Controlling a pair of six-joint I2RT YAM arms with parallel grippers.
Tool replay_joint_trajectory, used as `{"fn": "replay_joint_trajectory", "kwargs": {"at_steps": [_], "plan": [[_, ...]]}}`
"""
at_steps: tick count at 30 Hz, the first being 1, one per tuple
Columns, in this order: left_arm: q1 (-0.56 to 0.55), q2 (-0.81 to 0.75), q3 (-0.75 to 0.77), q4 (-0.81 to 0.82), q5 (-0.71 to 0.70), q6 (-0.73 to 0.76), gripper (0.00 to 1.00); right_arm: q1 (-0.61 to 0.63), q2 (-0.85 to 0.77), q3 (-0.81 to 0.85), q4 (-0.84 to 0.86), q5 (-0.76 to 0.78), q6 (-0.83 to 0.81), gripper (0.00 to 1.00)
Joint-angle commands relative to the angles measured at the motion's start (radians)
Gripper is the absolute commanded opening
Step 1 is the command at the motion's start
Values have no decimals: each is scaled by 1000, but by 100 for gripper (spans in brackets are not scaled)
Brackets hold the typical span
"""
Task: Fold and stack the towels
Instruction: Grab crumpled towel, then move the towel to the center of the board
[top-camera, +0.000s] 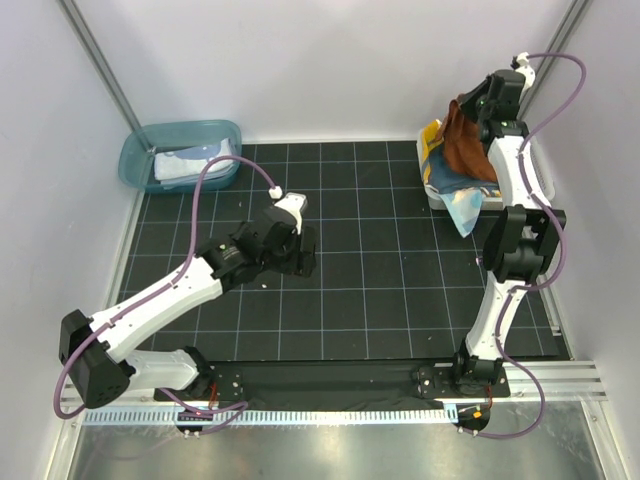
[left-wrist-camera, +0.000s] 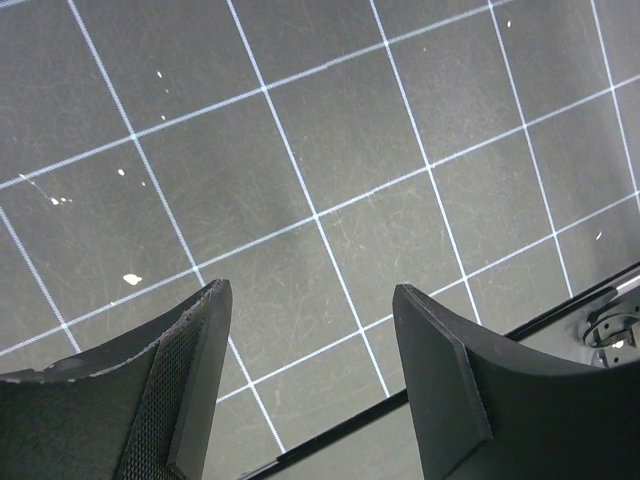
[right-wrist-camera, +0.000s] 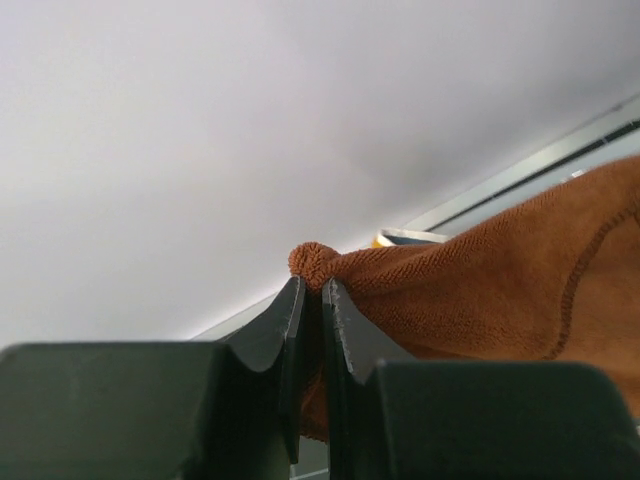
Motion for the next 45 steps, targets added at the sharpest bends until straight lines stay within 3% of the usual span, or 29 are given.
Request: {"fn": "replay_joint_trajectory", "kwargs": {"at_steps": [1,11,22,25,28,31,35,38,40,45], "plan": [[13,-25,56,-7,-14,4,69,4,-108,116,-57,-81,-18,1],[94,-66,70,2,20,-2,69,96,-246,242,-207,-133,-85,1],[260,-129,73,2,52,-39,70,484,-380,325,-287,-113,-145,1],[329,-152,67,-10,46,-60,71,565,-458,184,-266,-122,-141,1],[370,-181,54,-18,25,-82,72,626,-576,-70,-203,-142,-128,1],[406,-206,45,-34,-15,-97,72,725,-692,-455,-128,-132,-116,1],[424,-224,18,-21,-26,-125,72,856,-811,-823,-1,-136,-64,1],[424,-195,-10,-10,9,-157,72,1027,-863,-1043,79,-83,-15,1],[423,-165,-44,24,51,-177,72,1190,-874,-1147,114,-14,16,1],[423,-80,-90,111,113,-206,71,1543,-811,-1153,69,155,50,1]]}}
